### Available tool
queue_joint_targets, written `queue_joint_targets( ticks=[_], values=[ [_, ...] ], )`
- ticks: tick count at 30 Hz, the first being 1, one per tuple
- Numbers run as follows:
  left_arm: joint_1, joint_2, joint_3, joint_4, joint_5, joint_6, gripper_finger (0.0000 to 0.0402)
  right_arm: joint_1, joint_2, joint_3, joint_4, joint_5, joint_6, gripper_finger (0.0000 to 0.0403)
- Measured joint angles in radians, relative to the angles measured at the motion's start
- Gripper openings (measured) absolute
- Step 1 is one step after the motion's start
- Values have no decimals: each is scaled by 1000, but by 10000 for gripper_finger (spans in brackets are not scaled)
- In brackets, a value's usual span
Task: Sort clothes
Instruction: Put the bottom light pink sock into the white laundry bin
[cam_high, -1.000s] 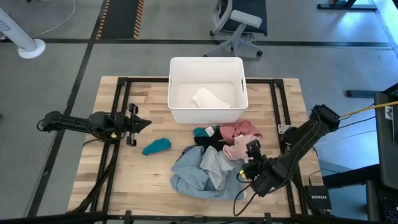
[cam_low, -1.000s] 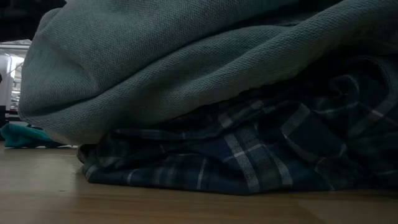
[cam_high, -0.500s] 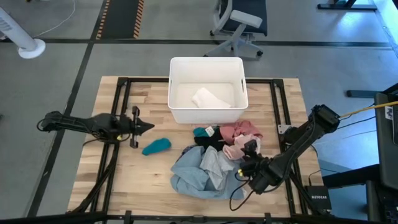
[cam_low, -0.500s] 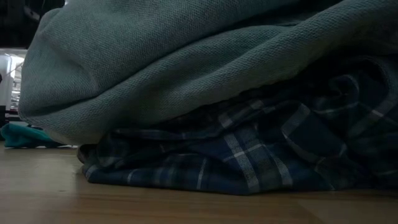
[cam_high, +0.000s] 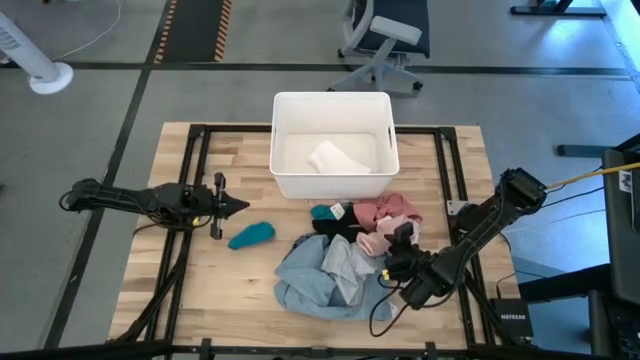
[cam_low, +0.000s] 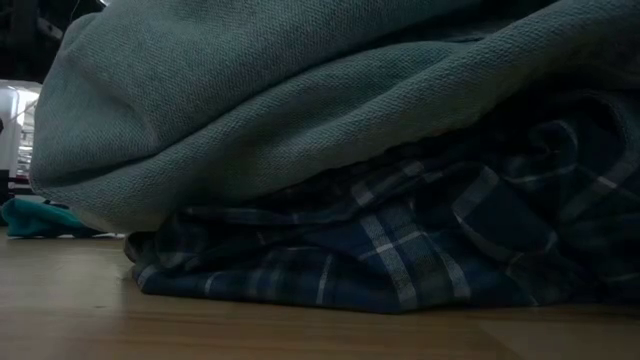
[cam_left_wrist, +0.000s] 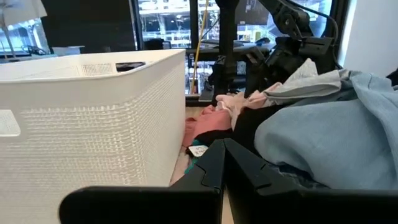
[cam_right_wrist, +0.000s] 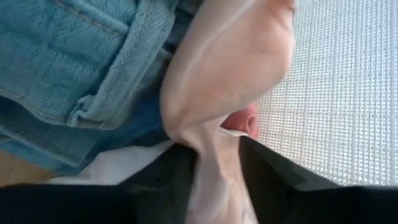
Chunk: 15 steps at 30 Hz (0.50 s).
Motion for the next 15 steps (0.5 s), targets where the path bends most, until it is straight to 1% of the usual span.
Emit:
queue_joint_targets(
  ticks=[4,5,7,9,12,15],
  values=[
    [0,0,0,-3,-6,81,1,0,0,0,-4,1,0,35],
    [0,0,0,-8,-7,97,1,0,0,3,-18,0,0,20],
    [0,0,0,-19,-7,114,1,0,0,27,-72,6,4,15],
    [0,0,0,-19,-7,111,1,0,0,73,-153,31,26,28],
    [0,0,0,-18,-7,115,1,0,0,177,-312,80,44,35],
    [0,0,0,-22,-7,98,1,0,0,298,-453,138,44,23]
  ],
)
